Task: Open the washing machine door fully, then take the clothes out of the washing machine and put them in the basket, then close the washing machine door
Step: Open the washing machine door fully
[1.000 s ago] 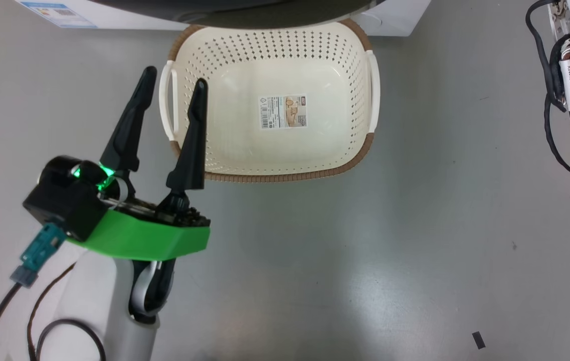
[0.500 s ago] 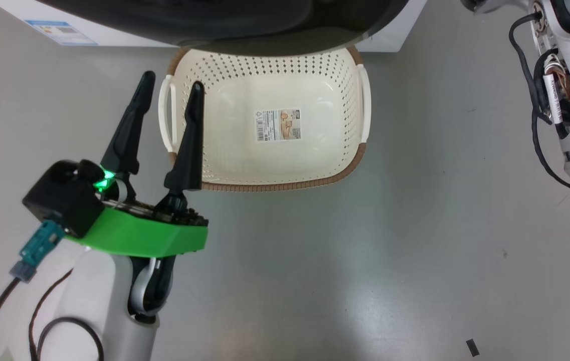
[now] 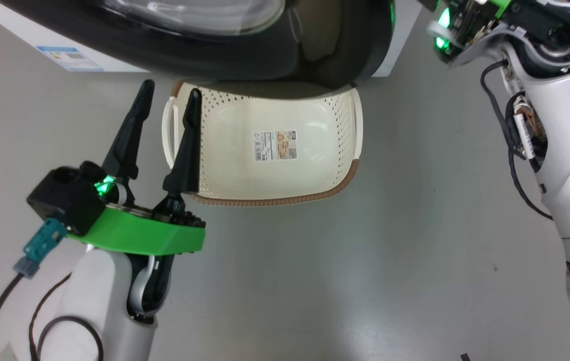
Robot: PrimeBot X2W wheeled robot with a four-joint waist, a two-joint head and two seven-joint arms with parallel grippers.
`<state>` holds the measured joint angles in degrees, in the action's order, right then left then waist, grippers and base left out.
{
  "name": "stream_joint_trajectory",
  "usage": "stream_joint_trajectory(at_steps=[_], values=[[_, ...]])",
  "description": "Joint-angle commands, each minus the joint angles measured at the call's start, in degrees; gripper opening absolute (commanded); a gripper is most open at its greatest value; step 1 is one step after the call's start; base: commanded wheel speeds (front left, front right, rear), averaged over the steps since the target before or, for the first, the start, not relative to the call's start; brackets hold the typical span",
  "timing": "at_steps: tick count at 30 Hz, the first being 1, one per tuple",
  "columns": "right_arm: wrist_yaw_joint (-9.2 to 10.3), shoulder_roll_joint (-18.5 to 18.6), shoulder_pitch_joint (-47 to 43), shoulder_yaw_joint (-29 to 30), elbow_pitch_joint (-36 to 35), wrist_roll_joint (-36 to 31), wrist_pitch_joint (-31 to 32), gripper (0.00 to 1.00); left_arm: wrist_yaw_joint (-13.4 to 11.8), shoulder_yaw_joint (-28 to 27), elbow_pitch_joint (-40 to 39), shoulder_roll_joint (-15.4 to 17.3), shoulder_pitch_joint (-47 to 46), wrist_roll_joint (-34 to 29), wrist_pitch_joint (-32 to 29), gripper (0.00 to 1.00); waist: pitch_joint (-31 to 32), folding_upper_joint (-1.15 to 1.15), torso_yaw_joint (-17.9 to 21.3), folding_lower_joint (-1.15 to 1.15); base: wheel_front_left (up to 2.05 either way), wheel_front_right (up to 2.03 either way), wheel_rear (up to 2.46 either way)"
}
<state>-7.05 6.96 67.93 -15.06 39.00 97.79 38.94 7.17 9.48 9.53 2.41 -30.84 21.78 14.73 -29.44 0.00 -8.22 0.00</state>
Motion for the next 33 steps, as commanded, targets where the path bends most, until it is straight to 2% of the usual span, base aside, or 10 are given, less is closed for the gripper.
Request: stream_joint_trajectory(at_steps=[1,11,15,16,17,24,28,29,31,33], values=[[-0.44,-2.0,-1.7,-0.7,-1.5,0.7,0.8,0.0,0.3,-1.9,-0.9,1.6,0.7,-0.1,0.3,1.0,1.2,0.0,0.2,0.0,0.0,0.0,0.0],[-0.44,-3.0,-4.7,-2.1,-1.1,0.5,0.9,0.0,0.3,-2.6,-0.3,2.0,1.9,-0.5,0.3,1.0,3.2,0.0,0.9,0.0,0.0,0.0,0.0],[-0.44,-3.2,-5.1,-1.9,-0.2,-0.2,-1.7,0.0,0.3,-2.8,-0.4,2.0,2.3,-0.6,0.3,1.0,3.4,0.0,1.1,0.0,0.0,0.0,0.0],[-0.44,-3.3,-5.0,-1.8,0.0,-0.7,-2.9,0.47,0.3,-2.9,-0.4,2.0,2.3,-0.6,0.3,1.0,3.3,0.0,1.1,0.0,0.0,0.0,0.0],[-0.44,-3.3,-5.0,-1.8,0.0,-1.1,-3.8,1.0,0.3,-2.9,-0.5,2.0,2.3,-0.6,0.3,1.0,3.3,0.0,1.1,0.0,0.0,0.0,0.0],[-0.44,-2.8,-6.1,-1.1,-1.9,-6.4,-13.7,1.0,0.3,-2.9,-0.5,2.0,2.4,-0.8,0.3,1.0,3.1,0.0,1.5,0.0,0.0,0.0,0.0],[-0.44,-1.0,-8.6,-2.0,-5.6,-12.1,-21.0,1.0,0.3,-2.8,-0.1,2.3,2.6,-1.2,0.3,1.0,3.6,0.0,1.8,0.0,0.0,0.0,0.0],[-0.44,-0.1,-10.3,-2.6,-8.0,-14.5,-24.9,1.0,0.3,-3.1,0.1,2.3,2.6,-1.5,0.3,1.0,3.8,0.0,1.9,0.0,0.0,0.0,0.0],[-0.44,0.4,-11.3,-2.8,-9.0,-15.7,-26.9,1.0,0.3,-3.2,0.2,2.3,2.7,-1.7,0.3,1.0,3.9,0.0,2.0,0.0,0.0,0.0,0.0],[-0.44,2.1,-14.3,-4.6,-11.6,-19.7,-32.5,1.0,0.3,-3.5,0.4,2.4,2.9,-2.0,0.3,1.0,4.4,0.0,2.6,0.0,0.0,0.0,0.0]])
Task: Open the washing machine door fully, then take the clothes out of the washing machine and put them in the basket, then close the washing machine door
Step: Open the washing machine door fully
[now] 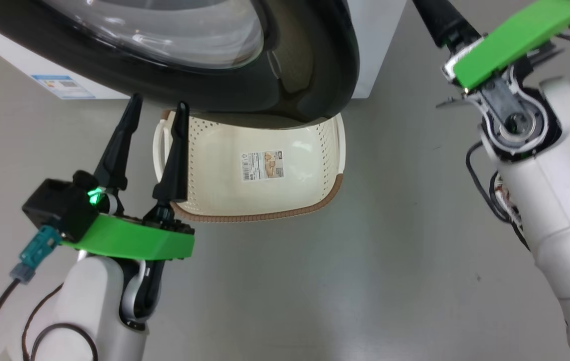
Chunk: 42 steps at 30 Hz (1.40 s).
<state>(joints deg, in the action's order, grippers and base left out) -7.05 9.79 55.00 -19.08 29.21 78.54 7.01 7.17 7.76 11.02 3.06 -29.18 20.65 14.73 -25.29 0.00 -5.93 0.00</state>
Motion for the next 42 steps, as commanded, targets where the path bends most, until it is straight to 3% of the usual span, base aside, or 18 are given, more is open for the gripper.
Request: stream_joint_trajectory(at_steps=[1,10,16,20,33,42], values=[[-0.44,-0.2,-2.2,-1.2,-2.4,-1.7,-2.3,1.0,0.3,-1.9,-0.9,1.8,1.4,-0.9,0.3,1.0,0.4,0.0,0.5,0.0,0.0,0.0,0.0],[-0.44,4.1,-7.2,-9.6,-3.1,-14.8,-17.6,1.0,0.3,-3.4,-0.4,1.5,2.3,-1.3,0.3,1.0,1.6,0.0,2.1,0.0,0.0,0.0,0.0],[-0.44,4.3,-8.7,-11.0,-1.7,-22.0,-21.4,1.0,0.3,-3.9,0.3,1.4,2.4,-2.0,0.3,1.0,2.2,0.0,2.6,0.0,0.0,0.0,0.0],[-0.44,3.2,-11.3,-6.7,-3.1,-28.5,-22.0,1.0,0.3,-4.4,0.4,1.3,2.6,-2.5,0.3,1.0,2.8,0.0,2.7,0.0,0.0,0.0,0.0],[-0.44,-3.0,-24.5,5.3,-16.9,-54.8,-22.0,1.0,0.3,-5.4,-0.7,1.0,3.8,-3.2,0.3,1.0,2.7,0.0,2.9,0.0,0.0,0.0,0.0],[-0.44,-5.5,-31.5,8.9,-24.9,-63.8,-22.0,1.0,0.3,-5.7,-2.3,0.6,5.0,-2.8,0.3,1.0,2.4,0.0,2.5,0.0,0.0,0.0,0.0]])
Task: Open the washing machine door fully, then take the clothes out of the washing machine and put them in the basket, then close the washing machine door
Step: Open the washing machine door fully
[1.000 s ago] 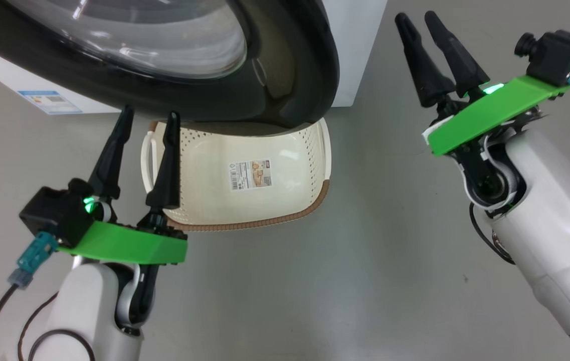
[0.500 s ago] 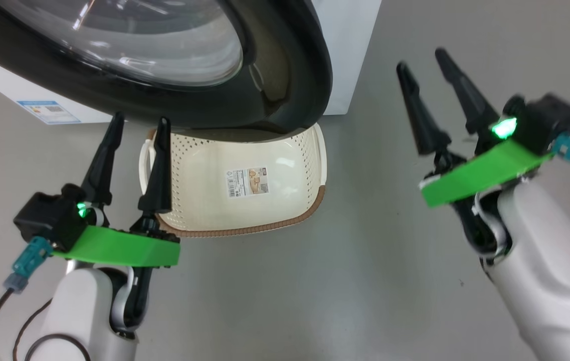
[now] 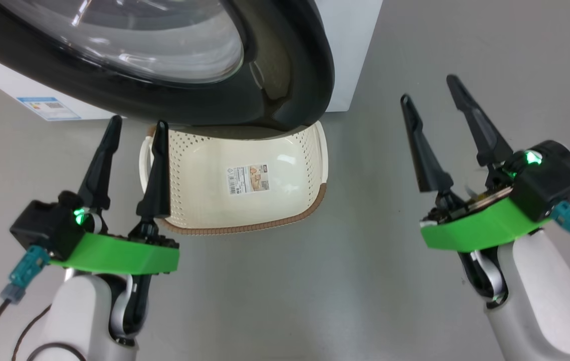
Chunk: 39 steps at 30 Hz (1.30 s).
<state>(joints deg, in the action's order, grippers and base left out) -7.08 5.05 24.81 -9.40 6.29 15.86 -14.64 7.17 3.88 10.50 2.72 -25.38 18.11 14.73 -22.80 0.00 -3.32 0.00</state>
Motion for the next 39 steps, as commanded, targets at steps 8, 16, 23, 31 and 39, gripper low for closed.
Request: stream_joint_trajectory(at_steps=[8,16,23,31,39], values=[[-0.41,-2.0,-3.9,0.6,-4.1,-4.1,-0.4,1.0,0.3,-1.9,-2.4,0.7,1.5,-0.1,0.3,1.0,-0.8,0.0,-0.3,0.0,0.0,0.0,0.0],[-0.41,-2.1,-3.9,1.3,-5.1,-3.7,-0.4,1.0,0.3,-1.8,-2.8,0.6,1.3,0.0,0.3,1.0,-1.6,0.0,-0.5,0.0,0.0,0.0,0.0],[-0.41,-2.2,-3.9,0.9,-4.6,-3.2,-0.4,1.0,0.3,-1.7,-2.7,0.4,1.2,0.2,0.3,1.0,-1.7,0.0,-0.7,0.0,0.0,0.0,0.0],[-0.41,-2.2,-3.6,0.5,-3.5,-2.7,-0.4,0.0,0.3,-1.3,-2.7,0.4,1.2,0.1,0.3,1.0,-1.7,0.0,-1.0,0.0,0.0,0.0,0.0],[-0.41,-2.2,1.1,-1.9,1.0,14.0,-0.4,0.0,0.3,-0.6,-2.8,0.3,1.0,0.2,0.3,1.0,-1.8,0.0,-1.7,0.0,0.0,0.0,0.0]])
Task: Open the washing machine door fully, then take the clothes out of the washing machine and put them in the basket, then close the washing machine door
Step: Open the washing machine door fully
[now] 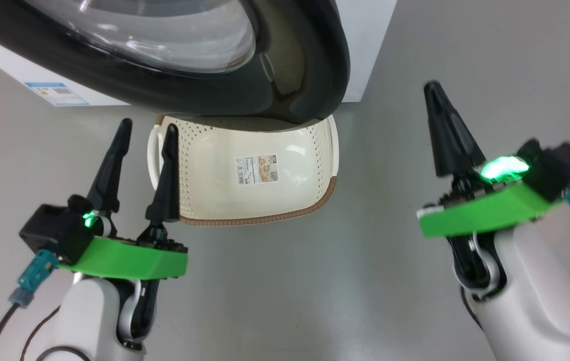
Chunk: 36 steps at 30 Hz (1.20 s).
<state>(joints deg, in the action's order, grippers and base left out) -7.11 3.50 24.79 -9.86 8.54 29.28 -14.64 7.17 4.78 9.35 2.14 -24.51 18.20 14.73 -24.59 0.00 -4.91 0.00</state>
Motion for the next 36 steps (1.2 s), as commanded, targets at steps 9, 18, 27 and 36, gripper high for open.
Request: stream_joint_trajectory(at_steps=[9,18,27,36], values=[[-0.37,-0.6,13.8,-5.0,4.9,28.0,8.1,0.0,0.3,-0.8,-3.1,0.8,0.1,0.1,0.3,1.0,-0.5,0.0,-1.3,0.0,0.0,0.0,0.0],[-0.37,-0.6,23.4,-2.6,11.8,50.6,23.0,0.0,0.3,-1.1,-3.3,0.8,-0.1,0.1,0.3,1.0,-1.6,0.0,-2.4,0.0,0.0,0.0,0.0],[-0.37,-0.6,31.7,-2.2,19.2,63.3,35.8,0.0,0.3,-1.2,-3.7,0.8,-0.5,-0.2,0.3,1.0,-2.9,0.0,-3.1,0.0,0.0,0.0,0.0],[-0.37,-0.6,36.5,-5.8,22.1,66.2,44.5,0.0,0.3,-1.1,-3.7,0.8,-0.8,0.2,0.3,1.0,-3.5,0.0,-3.5,0.0,0.0,0.0,0.0]])
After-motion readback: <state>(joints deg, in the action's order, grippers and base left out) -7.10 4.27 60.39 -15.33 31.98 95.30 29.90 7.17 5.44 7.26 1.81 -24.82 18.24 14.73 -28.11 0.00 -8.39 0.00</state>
